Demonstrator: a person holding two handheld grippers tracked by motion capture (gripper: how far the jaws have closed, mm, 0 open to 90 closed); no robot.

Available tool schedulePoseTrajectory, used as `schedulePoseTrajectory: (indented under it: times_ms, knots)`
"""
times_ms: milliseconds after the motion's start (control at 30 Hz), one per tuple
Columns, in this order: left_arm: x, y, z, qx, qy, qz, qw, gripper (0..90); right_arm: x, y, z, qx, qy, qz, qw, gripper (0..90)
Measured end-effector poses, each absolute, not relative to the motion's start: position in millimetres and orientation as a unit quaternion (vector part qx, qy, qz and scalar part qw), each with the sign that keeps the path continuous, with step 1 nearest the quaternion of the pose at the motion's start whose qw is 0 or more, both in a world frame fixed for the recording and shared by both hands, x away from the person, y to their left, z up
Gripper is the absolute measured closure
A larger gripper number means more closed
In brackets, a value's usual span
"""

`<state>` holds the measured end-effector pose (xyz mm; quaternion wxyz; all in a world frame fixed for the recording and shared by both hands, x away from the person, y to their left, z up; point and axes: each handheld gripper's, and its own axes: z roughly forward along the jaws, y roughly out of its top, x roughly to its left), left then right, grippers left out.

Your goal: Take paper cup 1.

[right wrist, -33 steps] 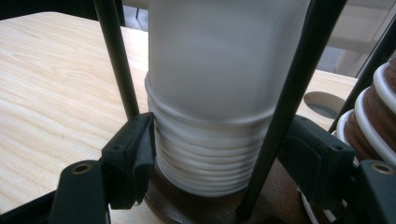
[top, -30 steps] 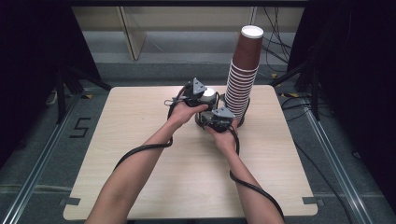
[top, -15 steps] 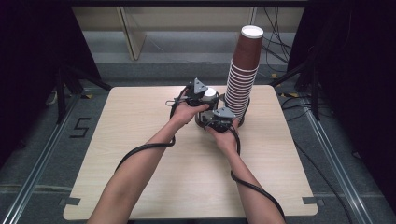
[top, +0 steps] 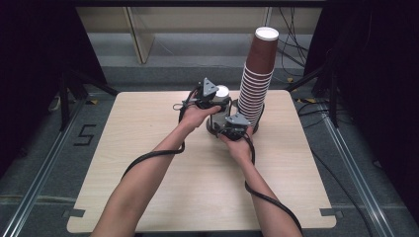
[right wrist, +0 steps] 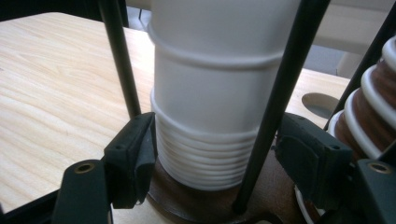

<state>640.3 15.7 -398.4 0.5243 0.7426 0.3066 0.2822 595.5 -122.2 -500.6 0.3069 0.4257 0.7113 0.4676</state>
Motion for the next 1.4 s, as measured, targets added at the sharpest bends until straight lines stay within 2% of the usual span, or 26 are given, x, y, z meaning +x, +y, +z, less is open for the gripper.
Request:
schedulePoseTrajectory:
  times_ms: [333, 567, 767, 900, 1133, 1400]
  knots:
    - [632, 19, -381, 0.732, 0.302, 0.293, 0.536, 32.6, 585, -125, -487, 0.426, 0.703, 0.478, 0.309, 29.1]
    - [624, 23, -366, 0.717, 0.303, 0.312, 0.545, 32.5, 578, -132, -475, 0.399, 0.701, 0.488, 0.334, 28.8]
    - [616, 28, -357, 0.713, 0.298, 0.318, 0.549, 32.5, 571, -133, -469, 0.409, 0.695, 0.495, 0.323, 28.7]
    - [603, 35, -352, 0.719, 0.286, 0.318, 0.548, 32.4, 562, -137, -463, 0.39, 0.7, 0.498, 0.332, 28.1]
    - [587, 43, -351, 0.731, 0.272, 0.317, 0.539, 32.3, 545, -147, -454, 0.385, 0.712, 0.497, 0.312, 25.3]
    - [564, 55, -357, 0.743, 0.268, 0.306, 0.532, 32.3, 528, -169, -439, 0.372, 0.715, 0.499, 0.319, 23.5]
